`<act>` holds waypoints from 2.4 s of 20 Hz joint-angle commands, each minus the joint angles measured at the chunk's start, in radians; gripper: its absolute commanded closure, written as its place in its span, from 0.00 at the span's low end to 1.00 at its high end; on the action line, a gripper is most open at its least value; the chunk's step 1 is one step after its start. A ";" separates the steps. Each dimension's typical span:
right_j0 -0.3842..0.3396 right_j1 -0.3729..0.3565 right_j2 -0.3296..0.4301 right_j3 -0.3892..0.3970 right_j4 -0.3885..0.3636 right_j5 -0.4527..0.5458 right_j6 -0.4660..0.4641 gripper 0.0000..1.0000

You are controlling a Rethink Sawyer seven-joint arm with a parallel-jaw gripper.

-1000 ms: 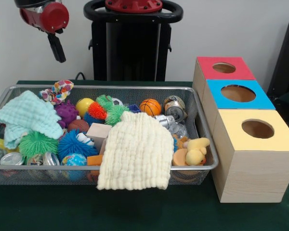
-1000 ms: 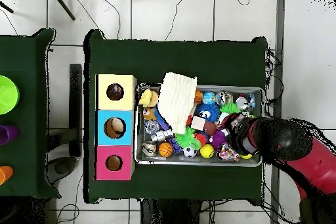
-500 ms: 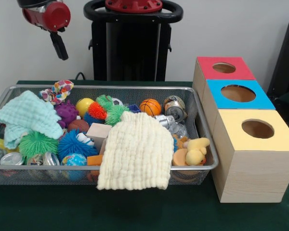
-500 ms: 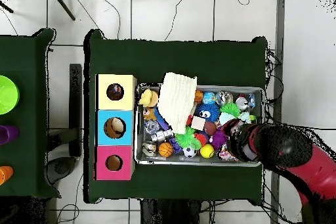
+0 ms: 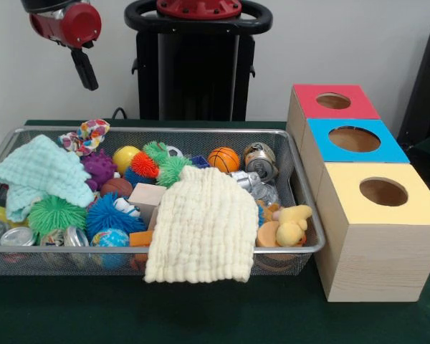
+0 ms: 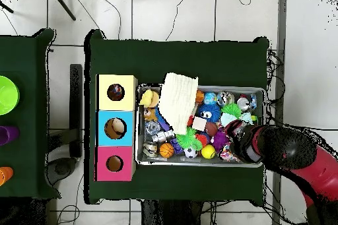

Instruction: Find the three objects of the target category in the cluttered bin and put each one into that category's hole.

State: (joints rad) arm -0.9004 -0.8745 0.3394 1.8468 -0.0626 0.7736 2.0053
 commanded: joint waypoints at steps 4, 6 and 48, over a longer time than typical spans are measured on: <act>-0.051 0.051 0.118 0.050 -0.138 -0.058 -0.237 1.00; -0.061 0.066 0.125 0.044 -0.165 -0.065 -0.249 1.00; -0.174 0.122 0.288 0.059 -0.447 -0.093 -0.199 1.00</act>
State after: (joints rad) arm -1.0519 -0.7517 0.5433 1.8476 -0.4457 0.7527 2.0053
